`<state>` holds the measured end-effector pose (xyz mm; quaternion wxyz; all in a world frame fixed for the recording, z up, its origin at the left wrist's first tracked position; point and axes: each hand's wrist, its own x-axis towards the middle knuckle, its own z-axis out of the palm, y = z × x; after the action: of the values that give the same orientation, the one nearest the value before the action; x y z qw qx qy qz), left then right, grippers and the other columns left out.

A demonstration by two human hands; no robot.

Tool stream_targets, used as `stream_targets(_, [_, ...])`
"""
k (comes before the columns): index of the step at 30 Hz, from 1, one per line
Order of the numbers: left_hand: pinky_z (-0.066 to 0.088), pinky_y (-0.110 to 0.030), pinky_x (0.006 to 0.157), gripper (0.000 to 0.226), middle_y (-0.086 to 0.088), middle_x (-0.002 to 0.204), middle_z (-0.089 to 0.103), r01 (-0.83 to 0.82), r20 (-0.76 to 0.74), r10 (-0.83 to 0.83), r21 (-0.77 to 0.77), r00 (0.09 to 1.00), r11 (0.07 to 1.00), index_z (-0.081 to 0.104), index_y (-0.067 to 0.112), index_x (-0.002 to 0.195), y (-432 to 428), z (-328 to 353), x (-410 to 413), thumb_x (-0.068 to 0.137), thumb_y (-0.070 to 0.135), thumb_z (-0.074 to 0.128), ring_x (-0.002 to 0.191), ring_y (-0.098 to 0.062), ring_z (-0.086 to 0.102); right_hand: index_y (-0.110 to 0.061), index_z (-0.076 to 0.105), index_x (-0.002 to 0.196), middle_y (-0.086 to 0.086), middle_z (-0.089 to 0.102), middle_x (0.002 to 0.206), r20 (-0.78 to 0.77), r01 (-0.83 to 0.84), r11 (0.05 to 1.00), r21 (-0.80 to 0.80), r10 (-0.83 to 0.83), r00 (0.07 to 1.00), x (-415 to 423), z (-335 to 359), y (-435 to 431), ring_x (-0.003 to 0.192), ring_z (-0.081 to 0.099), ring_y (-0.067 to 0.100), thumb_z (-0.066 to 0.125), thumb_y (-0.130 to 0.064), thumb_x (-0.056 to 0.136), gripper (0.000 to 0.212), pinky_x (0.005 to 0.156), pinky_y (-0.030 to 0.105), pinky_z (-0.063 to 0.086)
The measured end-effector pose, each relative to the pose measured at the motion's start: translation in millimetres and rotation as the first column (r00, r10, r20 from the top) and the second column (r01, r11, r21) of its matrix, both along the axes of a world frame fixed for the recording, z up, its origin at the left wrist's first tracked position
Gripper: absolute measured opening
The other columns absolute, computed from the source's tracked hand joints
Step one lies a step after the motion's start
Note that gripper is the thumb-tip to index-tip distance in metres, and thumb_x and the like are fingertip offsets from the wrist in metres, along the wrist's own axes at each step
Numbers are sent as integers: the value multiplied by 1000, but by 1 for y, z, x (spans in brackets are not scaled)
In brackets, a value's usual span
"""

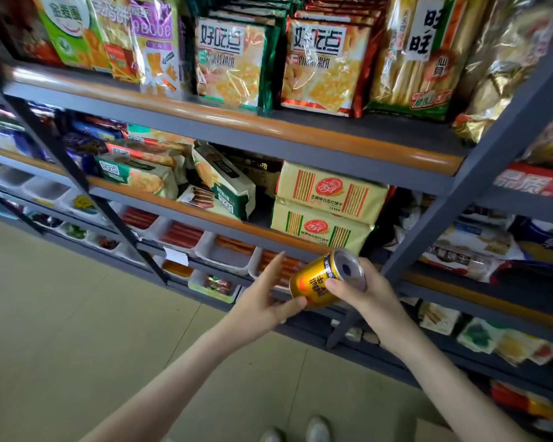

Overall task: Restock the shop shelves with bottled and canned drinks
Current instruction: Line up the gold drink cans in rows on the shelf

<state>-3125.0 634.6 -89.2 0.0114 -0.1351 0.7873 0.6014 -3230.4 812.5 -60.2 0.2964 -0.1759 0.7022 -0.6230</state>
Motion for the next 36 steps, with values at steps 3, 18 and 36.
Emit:
stream_targets(3, [46,-25,101,91,24,147,27,141,-140,-168,-188,976,972,18,40,150,1,-5,4,80,39,76,132,-1,38,-17,61,121,8,69,114,226,42,996,-74,-24,974,7,-7,-6,104,67,20,74,-40,70,57,85,37,57])
stream_targets(18, [59,-36,78,63,0,104,68,-6,69,-2,110,998,994,56,25,108,-8,39,12,57,61,67,88,-15,70,-53,-6,144,-13,3,158,-551,-84,888,452,353,756,26,-1,2,147,3,11,80,-48,69,114,115,42,22])
stream_targets(36, [46,-53,101,65,-16,121,65,136,-105,-117,194,988,972,38,25,139,5,100,-17,83,32,71,113,-38,60,-16,50,130,6,70,117,253,-80,943,-322,168,953,0,59,-12,109,66,22,78,-30,78,61,85,30,55])
